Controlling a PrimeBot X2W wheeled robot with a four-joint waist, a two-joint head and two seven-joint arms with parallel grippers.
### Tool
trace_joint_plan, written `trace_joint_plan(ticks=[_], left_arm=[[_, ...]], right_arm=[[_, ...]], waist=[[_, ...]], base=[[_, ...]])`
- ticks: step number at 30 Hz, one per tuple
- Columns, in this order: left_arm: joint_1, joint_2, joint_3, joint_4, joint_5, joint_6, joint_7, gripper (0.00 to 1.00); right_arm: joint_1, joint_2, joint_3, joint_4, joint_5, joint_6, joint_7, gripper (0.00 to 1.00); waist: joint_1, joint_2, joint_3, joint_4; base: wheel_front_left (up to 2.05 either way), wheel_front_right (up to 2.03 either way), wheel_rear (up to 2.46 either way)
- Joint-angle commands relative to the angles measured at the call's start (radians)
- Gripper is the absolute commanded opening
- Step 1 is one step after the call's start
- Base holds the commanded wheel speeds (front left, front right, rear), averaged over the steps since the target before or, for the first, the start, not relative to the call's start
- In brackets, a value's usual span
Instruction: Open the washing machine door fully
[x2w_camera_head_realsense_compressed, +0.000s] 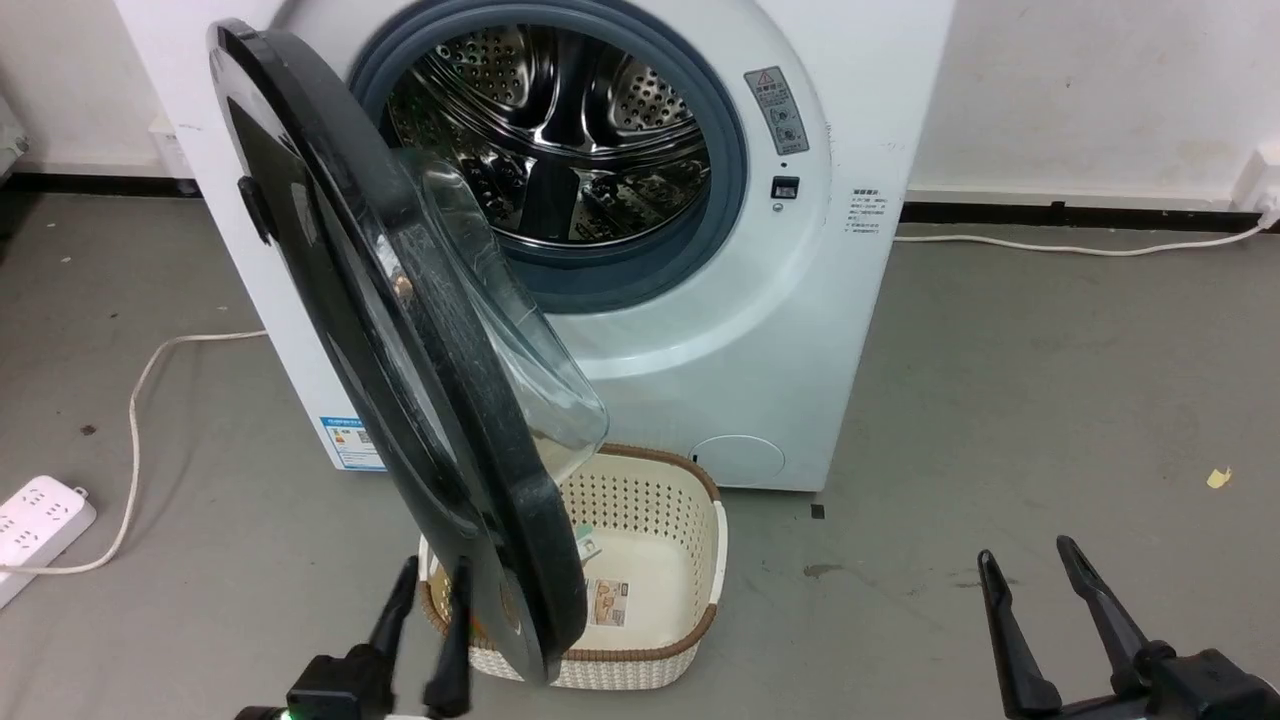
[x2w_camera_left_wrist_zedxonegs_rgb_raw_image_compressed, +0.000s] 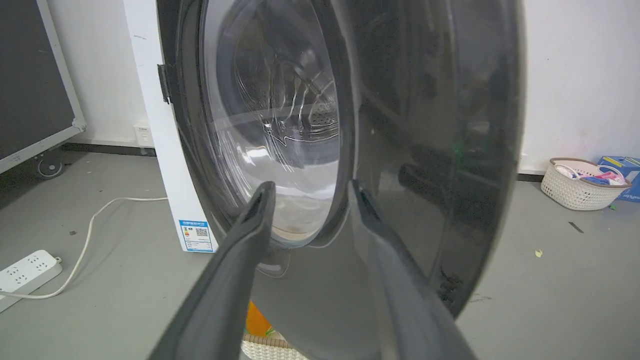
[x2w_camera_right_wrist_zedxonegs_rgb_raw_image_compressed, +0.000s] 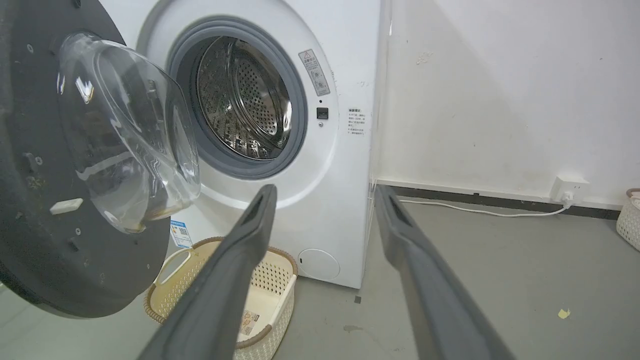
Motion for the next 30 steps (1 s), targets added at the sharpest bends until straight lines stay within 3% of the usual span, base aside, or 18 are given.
trace_joint_plan(ticks=[1, 8, 17, 19, 20, 22, 30], left_arm=[[0.004, 0.001, 0.001, -0.011, 0.011, 0.003, -0.006, 0.00], [-0.030, 0.001, 0.061, -0.109, -0.010, 0.019, -0.006, 0.00], [-0.155, 0.001, 0.154, -0.398, -0.060, 0.058, -0.006, 0.00], [-0.214, 0.001, 0.131, -0.499, -0.046, 0.049, -0.006, 0.00], [-0.228, 0.002, 0.049, -0.525, 0.000, 0.010, -0.006, 0.00], [-0.221, 0.002, -0.016, -0.514, 0.014, -0.005, 0.001, 0.00], [-0.156, 0.002, -0.239, -0.375, -0.041, 0.008, 0.075, 0.00]], right_arm=[[-0.005, 0.006, 0.002, -0.002, 0.006, 0.001, -0.004, 1.00], [-0.005, 0.006, 0.020, 0.007, 0.009, 0.001, -0.004, 1.00], [-0.019, 0.007, 0.028, 0.009, 0.008, 0.001, -0.004, 1.00], [-0.025, 0.007, 0.034, 0.014, 0.007, 0.001, -0.004, 1.00], [-0.025, 0.007, 0.033, 0.017, 0.009, 0.001, -0.004, 1.00], [-0.025, 0.007, 0.032, 0.019, 0.008, 0.001, -0.004, 1.00], [-0.031, 0.007, 0.038, 0.023, 0.016, 0.001, -0.005, 1.00]], waist=[[0.0000, 0.0000, 0.001, 0.002], [0.0000, 0.0000, 0.007, 0.011], [0.0000, 0.0000, 0.017, 0.010], [0.0000, 0.0000, 0.020, 0.006], [0.0000, 0.0000, 0.020, 0.006], [0.0000, 0.0000, 0.020, 0.005], [0.0000, 0.0000, 0.032, -0.003]], base=[[0.00, 0.00, 0.00], [0.00, 0.00, 0.00], [0.00, 0.00, 0.00], [0.00, 0.00, 0.00], [0.00, 0.00, 0.00], [0.00, 0.00, 0.00], [0.00, 0.00, 0.00]])
